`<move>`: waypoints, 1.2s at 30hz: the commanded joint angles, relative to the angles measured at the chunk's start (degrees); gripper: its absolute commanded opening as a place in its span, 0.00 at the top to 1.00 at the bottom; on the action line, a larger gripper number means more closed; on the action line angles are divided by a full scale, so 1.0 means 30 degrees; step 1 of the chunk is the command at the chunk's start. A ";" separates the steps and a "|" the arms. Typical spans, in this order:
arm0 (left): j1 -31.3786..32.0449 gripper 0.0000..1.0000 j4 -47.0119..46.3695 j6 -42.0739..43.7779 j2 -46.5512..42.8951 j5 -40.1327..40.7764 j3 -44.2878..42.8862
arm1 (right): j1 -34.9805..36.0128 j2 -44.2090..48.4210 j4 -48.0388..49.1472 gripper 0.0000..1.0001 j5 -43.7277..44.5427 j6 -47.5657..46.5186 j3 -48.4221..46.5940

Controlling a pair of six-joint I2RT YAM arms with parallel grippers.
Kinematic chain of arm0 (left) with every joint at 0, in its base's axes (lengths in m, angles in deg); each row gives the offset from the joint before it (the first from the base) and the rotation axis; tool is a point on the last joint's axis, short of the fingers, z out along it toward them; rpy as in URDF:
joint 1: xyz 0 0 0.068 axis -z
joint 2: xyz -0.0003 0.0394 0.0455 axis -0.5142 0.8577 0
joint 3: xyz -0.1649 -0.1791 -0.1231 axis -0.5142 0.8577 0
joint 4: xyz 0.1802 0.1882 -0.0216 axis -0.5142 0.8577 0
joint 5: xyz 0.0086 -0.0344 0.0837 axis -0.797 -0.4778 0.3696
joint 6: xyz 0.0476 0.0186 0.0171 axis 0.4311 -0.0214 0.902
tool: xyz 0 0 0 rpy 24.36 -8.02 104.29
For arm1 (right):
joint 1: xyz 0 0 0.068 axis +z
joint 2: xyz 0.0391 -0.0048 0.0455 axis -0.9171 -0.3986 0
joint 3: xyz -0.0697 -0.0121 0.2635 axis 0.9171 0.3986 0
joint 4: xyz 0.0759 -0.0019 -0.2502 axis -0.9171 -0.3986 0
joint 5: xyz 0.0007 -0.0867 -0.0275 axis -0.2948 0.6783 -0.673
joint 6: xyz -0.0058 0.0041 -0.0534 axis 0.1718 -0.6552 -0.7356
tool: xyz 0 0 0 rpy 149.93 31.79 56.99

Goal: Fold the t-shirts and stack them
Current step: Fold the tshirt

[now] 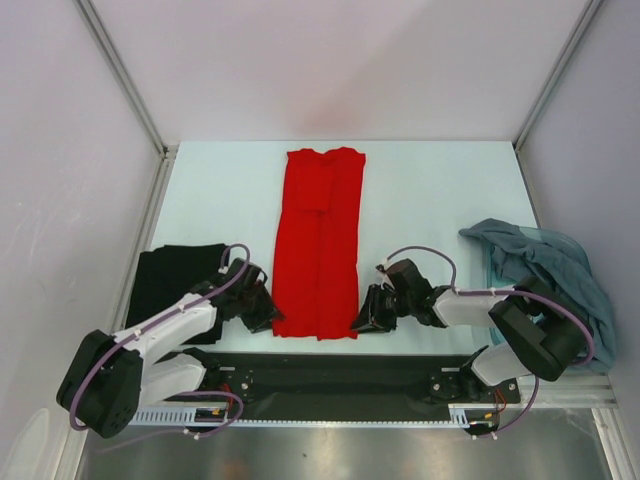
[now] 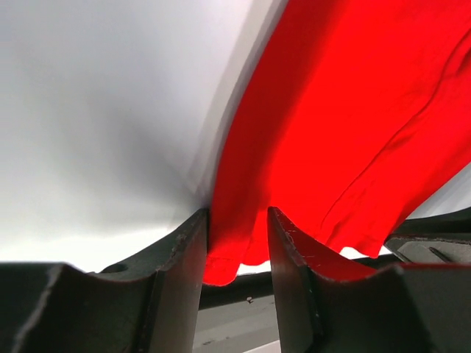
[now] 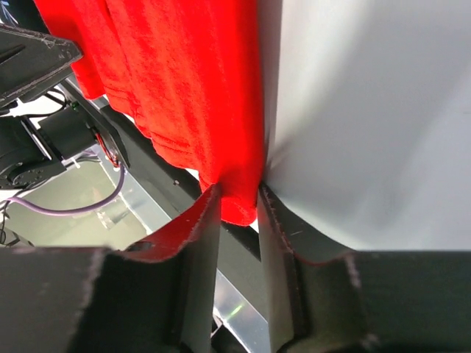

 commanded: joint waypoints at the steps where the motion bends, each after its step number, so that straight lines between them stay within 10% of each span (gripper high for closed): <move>1: 0.0267 0.56 0.3750 -0.0015 0.0460 0.1463 0.0840 | 0.0126 0.0026 -0.0340 0.70 0.0810 -0.0071 0.0510; 8: 0.0297 0.54 0.4074 -0.0161 -0.0389 0.1199 0.0926 | 0.0126 -0.0151 -0.0335 1.00 0.0896 0.0310 0.0920; 27: 0.0443 0.48 0.2990 -0.0015 -0.0068 -0.0061 0.1981 | -0.1075 0.3600 -0.2302 1.00 0.0839 -0.0013 0.2210; 33: 0.0619 0.66 0.2083 0.0071 0.0459 -0.0559 0.2391 | -0.1134 0.3512 -0.2038 1.00 0.0575 0.0046 0.2093; 36: 0.0648 1.00 0.1467 0.0480 0.0519 -0.0881 0.2246 | -0.1163 0.3629 -0.2038 1.00 0.0342 0.0076 0.2005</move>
